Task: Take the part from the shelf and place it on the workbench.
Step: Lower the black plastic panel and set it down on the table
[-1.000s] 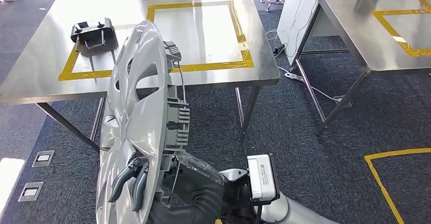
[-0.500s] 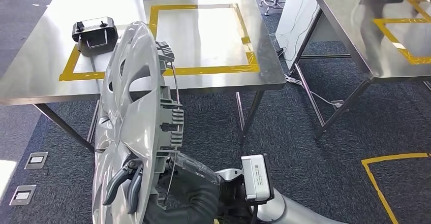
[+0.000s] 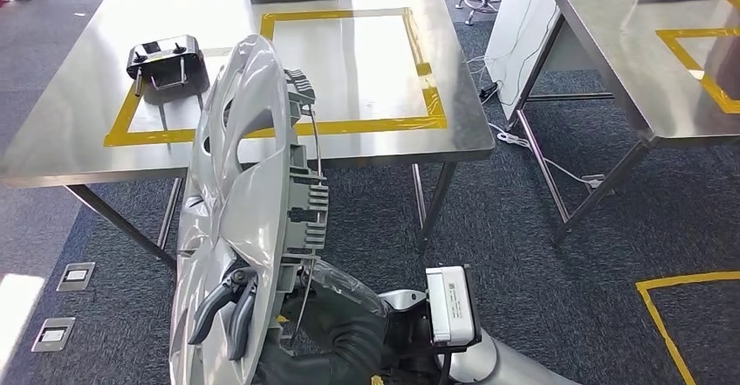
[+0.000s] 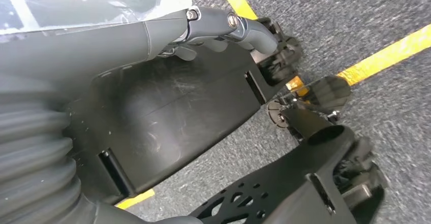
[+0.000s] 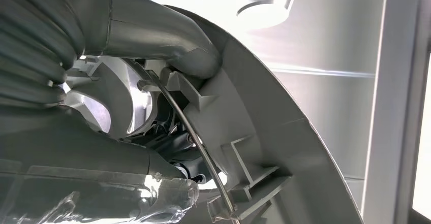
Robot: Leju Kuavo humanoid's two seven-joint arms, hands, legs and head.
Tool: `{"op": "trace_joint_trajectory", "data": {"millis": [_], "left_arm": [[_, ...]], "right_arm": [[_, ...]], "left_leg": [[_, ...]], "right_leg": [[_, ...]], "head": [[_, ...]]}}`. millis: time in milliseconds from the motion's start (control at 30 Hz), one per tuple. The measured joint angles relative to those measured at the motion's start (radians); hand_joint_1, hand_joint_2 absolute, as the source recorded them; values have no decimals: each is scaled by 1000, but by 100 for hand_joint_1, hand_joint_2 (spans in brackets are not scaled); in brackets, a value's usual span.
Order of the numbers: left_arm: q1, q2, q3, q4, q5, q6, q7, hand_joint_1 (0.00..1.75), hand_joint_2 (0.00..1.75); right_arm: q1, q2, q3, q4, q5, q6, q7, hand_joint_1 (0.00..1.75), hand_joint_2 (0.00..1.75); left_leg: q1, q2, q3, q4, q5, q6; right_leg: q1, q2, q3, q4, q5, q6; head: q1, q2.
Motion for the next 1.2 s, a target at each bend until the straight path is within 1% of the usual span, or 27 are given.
{"op": "trace_joint_trajectory", "data": {"millis": [67, 100, 133, 167, 233, 267, 300, 367, 433, 467, 500, 533, 600, 633, 667, 700, 733, 767, 800, 833, 900, 967, 1033, 1100, 1133, 1167, 1200], "left_arm": [[-4, 0, 0, 0, -1, 1, -2, 0, 175], [-7, 1, 1, 0, -2, 2, -3, 0, 175], [-11, 1, 1, 0, -3, 2, -4, 0, 175], [-12, 1, 1, 0, -3, 2, -4, 0, 175], [-9, 2, 1, 0, -3, 2, 0, 0, 175], [-7, 2, 1, 0, -4, 2, 1, 0, 175], [-4, 2, 1, 0, -5, 2, 2, 0, 175], [-1, 2, 1, 0, -10, 2, 3, 0, 175], [0, 0, 1, 0, -14, 3, 3, 0, 175], [0, 0, 1, -1, -14, 3, 2, 0, 175], [0, -1, 1, -1, -14, 3, 2, 0, 175], [0, 0, 1, -1, -13, 3, 3, 0, 175], [0, 0, 1, -1, -13, 3, 3, 0, 175], [1, 0, 1, -1, -13, 3, 3, 0, 175], [1, 0, 1, -1, -13, 3, 4, 0, 175], [1, 0, 1, -1, -13, 3, 4, 0, 175], [1, 0, 1, -1, -13, 3, 5, 0, 175], [1, -1, 1, -1, -14, 3, 5, 0, 175], [1, -1, 1, -1, -15, 3, 6, 0, 175], [1, -1, 1, -1, -16, 3, 6, 0, 175], [0, -1, 1, -1, -16, 2, 6, 0, 175], [0, 0, 0, -1, -16, 1, 7, 0, 175], [0, 0, 0, -1, -17, 1, 6, 0, 175], [-6, 1, 1, -1, -17, 2, 4, 0, 175], [-10, 1, 1, -1, -18, 2, 3, 0, 175], [-13, 1, 2, -1, -18, 3, 3, 0, 175], [-13, 1, 2, -1, -17, 3, 4, 0, 175]], "right_arm": [[0, 2, 1, 0, 0, 0, -1, 175, 175], [1, 2, 1, 0, 0, 0, 0, 175, 175], [2, 2, 2, 0, 0, 0, 0, 175, 175], [3, 2, 2, 0, 0, 0, 0, 175, 175], [3, 3, 2, 0, 0, 0, 0, 175, 175], [3, 3, 2, 0, 0, 0, 0, 175, 175], [3, 3, 1, 0, 0, 0, 0, 175, 175], [3, 3, 1, 0, 0, -1, 0, 175, 175], [2, 3, 1, 0, 0, -2, 0, 175, 175], [2, 3, 1, 0, 0, -2, 0, 175, 175], [1, 3, 0, 0, 0, -2, -1, 175, 175], [1, 3, 0, 0, 0, -2, -1, 175, 175], [2, 1, 1, 0, 0, -2, -1, 175, 175], [3, 0, 1, 0, 0, -2, -1, 175, 175], [4, 0, 2, 0, 0, -2, -1, 175, 175], [4, 0, 2, 0, 0, -2, -1, 175, 175], [4, 0, 2, 0, 0, -2, -1, 175, 175], [4, 0, 2, 0, 0, -1, -1, 175, 175], [3, 0, 1, 0, 0, 0, -1, 175, 175], [3, 0, 1, 0, 0, 0, -1, 175, 175], [2, 0, 1, 0, 0, 0, -1, 175, 175], [1, 1, 0, 0, 0, 0, -1, 175, 175], [1, 3, 0, 0, 0, 0, -2, 175, 175], [1, 4, 1, 0, 0, 1, -2, 175, 175], [2, 5, 1, 0, -1, 1, -2, 175, 175], [3, 5, 2, 0, -1, 1, -2, 175, 175], [4, 5, 2, 0, -2, 1, -1, 175, 175]], "left_leg": [[3, 1, -56, 118, -51, -10], [4, 2, -86, 175, -67, -14], [6, 2, -103, 205, -66, -17], [7, 3, -104, 199, -44, -18], [9, 4, -67, 97, 36, -18], [9, 4, -46, 44, 65, -15], [7, 5, -28, 0, 77, -9], [3, 4, -15, -32, 68, 6], [5, 2, -10, -46, 65, 19], [8, 2, -8, -49, 67, 25], [10, 2, -6, -52, 69, 30], [11, 3, -5, -53, 69, 34], [9, 4, -4, -53, 67, 39], [9, 4, -4, -53, 66, 40], [8, 3, -2, -53, 65, 41], [8, 2, 2, -53, 63, 40], [8, 1, 7, -53, 59, 38], [7, 0, 10, -53, 56, 35], [5, 0, 12, -52, 52, 30], [4, 0, 12, -53, 50, 25], [3, 1, 14, -57, 47, 14], [5, 2, 15, -53, 37, 2], [7, 4, -12, 15, 1, -6], [8, 4, -76, 146, -48, -13], [8, 4, -102, 194, -58, -15], [8, 4, -114, 211, -48, -16], [8, 4, -108, 188, -18, -15]], "right_leg": [[-2, -2, 10, -3, -5, -6], [-2, -2, 13, -2, -9, -7], [-2, -2, 17, -1, -12, -7], [-2, -1, 20, 1, -15, -6], [-3, 2, 28, 6, -24, -2], [-1, 3, 30, 10, -28, 3], [0, 4, 30, 13, -30, 8], [3, 2, 22, 16, -28, 19], [4, -1, 17, 18, -28, 29], [3, -1, 11, 30, -37, 34], [2, -1, -4, 61, -54, 39], [0, 0, -30, 113, -80, 44], [-4, -1, -99, 245, -128, 50], [-5, -1, -123, 287, -133, 52], [-6, -1, -131, 293, -120, 51], [-6, -1, -117, 256, -87, 49], [-6, -1, -89, 190, -46, 46], [-4, 0, -57, 122, -16, 41], [-2, 0, -31, 63, 2, 37], [0, 1, -16, 31, 7, 32], [2, 2, -9, 13, -2, 23], [-3, 2, 1, 6, -5, 12], [-7, 0, 15, -2, -8, 2], [-7, -1, 23, -3, -15, -4], [-6, -1, 27, -2, -19, -5], [-6, -1, 32, -2, -23, -5], [-6, 1, 38, -1, -27, -4]], "head": [[-10, 0], [-12, 0], [-13, 0], [-15, 0], [-18, 0], [-19, 0], [-21, 0], [-21, 0], [-20, 0], [-17, 0], [-13, 0], [-8, 0], [-1, 0], [1, 0], [2, 0], [4, 0], [5, 0], [6, 0], [7, 0], [7, 0], [7, 0], [5, 0], [-4, 0], [-12, 0], [-14, 0], [-16, 0], [-17, 0]]}}
